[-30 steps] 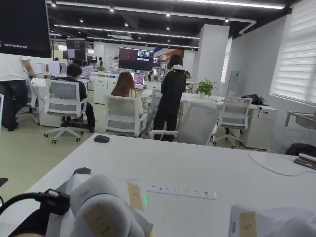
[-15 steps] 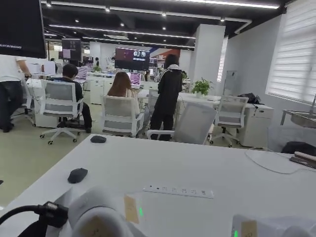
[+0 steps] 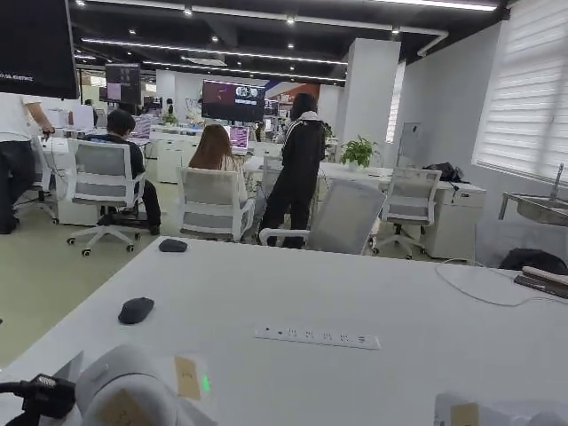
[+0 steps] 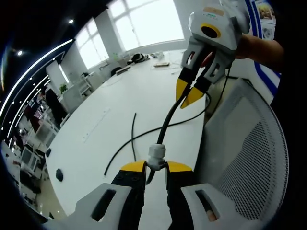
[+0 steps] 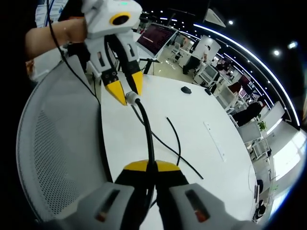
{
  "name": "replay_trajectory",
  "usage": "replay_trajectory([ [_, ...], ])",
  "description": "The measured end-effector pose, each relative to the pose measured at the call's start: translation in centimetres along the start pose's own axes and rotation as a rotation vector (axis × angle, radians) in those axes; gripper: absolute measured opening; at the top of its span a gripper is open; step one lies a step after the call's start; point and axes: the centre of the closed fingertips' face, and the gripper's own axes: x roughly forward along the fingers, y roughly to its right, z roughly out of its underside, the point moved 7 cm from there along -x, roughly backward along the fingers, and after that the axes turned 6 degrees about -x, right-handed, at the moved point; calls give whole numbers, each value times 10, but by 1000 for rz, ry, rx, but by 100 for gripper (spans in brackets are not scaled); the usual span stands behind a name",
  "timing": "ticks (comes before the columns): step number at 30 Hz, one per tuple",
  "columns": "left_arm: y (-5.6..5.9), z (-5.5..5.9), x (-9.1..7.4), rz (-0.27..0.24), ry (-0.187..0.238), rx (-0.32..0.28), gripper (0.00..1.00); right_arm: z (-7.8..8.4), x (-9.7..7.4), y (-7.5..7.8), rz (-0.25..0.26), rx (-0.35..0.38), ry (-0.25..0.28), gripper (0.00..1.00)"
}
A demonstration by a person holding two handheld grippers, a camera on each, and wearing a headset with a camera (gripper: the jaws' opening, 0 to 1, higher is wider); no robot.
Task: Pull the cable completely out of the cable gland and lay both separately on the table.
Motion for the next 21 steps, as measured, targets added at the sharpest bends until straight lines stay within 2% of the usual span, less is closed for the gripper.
replay_trajectory([
  [5,-2,7,-2,-7,-20,-5,16,11,-1,0,5,16,-17,2],
  [9,-4,10,-2,-11,-17,-17,16,22,-3,1,8,40,-39,2],
  [15,-2,13,0,-3,-15,-25,16,40,0,-1,9,60,-106,2],
  [17,-2,17,1,-6,-22,-25,16,47,1,-1,10,57,-137,2],
  [21,-1,19,0,7,-2,-41,16,53,1,-3,4,88,-146,2],
])
